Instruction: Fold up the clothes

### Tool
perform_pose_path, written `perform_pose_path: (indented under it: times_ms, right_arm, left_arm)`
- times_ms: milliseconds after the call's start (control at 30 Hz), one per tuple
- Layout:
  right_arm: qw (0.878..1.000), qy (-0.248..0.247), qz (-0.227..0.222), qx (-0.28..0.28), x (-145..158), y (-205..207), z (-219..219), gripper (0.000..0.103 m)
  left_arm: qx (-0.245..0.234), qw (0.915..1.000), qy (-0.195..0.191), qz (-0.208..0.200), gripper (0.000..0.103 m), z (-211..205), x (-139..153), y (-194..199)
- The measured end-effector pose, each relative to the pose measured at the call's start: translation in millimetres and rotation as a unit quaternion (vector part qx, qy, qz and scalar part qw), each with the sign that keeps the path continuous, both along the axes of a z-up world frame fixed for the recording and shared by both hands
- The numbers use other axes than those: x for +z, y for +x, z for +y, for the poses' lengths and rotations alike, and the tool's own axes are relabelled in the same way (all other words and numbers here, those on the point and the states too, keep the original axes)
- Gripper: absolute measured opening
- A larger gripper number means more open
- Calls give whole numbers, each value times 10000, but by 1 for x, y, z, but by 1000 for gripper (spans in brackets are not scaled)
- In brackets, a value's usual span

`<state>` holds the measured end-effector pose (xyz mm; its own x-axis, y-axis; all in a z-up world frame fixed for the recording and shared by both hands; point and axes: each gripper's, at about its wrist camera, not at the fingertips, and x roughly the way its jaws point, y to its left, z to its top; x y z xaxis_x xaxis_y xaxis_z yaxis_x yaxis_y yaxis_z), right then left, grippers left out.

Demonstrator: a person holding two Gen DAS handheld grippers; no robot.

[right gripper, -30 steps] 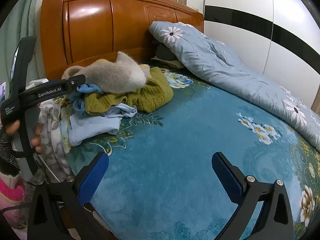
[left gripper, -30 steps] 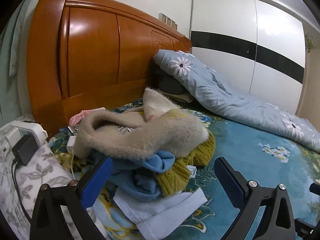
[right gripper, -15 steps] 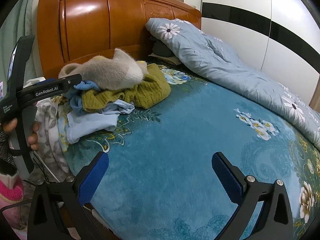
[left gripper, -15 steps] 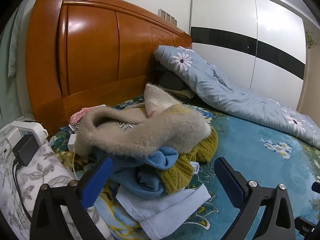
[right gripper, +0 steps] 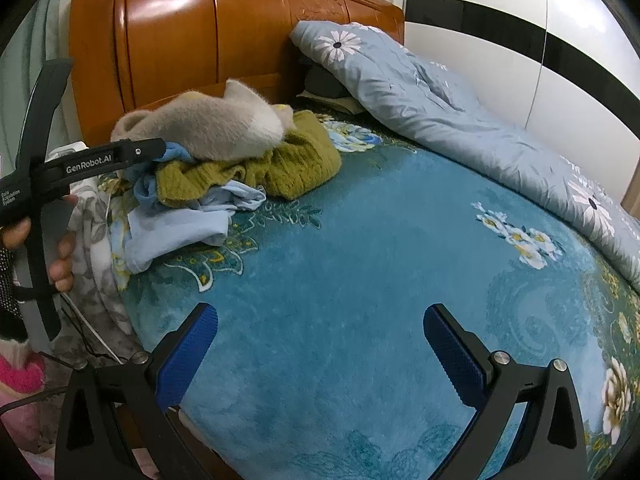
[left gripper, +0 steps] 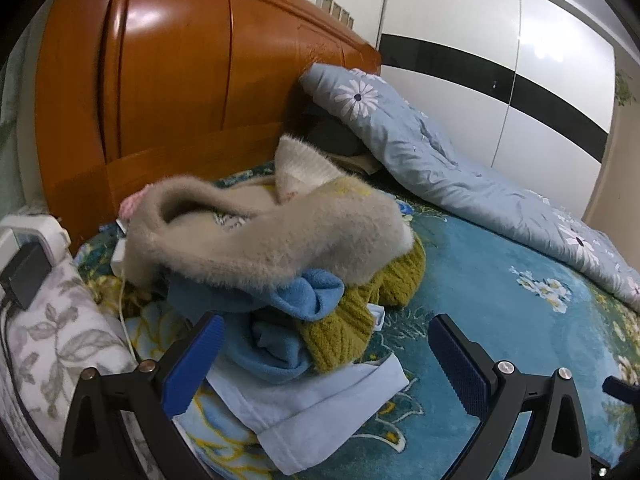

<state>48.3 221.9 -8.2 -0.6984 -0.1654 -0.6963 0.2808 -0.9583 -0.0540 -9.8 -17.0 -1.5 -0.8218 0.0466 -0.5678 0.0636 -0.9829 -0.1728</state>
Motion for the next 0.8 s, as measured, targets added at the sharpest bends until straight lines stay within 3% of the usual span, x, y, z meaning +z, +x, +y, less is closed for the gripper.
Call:
perform_pose_path:
  times_ms: [167,367,533,700,800]
  right_arm:
    - [10000,-14,-68,-25,-5,-3,4,103]
    - [9998,10,-198,-82,-14,-5,10,103]
    - [9995,-25,-264,-158,-18,-9,17,103]
    - [9992,0,-353,-177,-20,-13,18,103]
    - [9992,-8,-372,-110,-20,-14,18,103]
  left_arm:
    - [135,9999,-67,75,103,-4,1,0]
    - [1233,9909,270,468,103,-66,24,-10]
    - [2024,9782,460,-74,102,-119,13,-52]
    - [2064,9719,918,-663,69,-138,-21,-79]
    - [2061,9733,812,-596,53,-128,-22,-79]
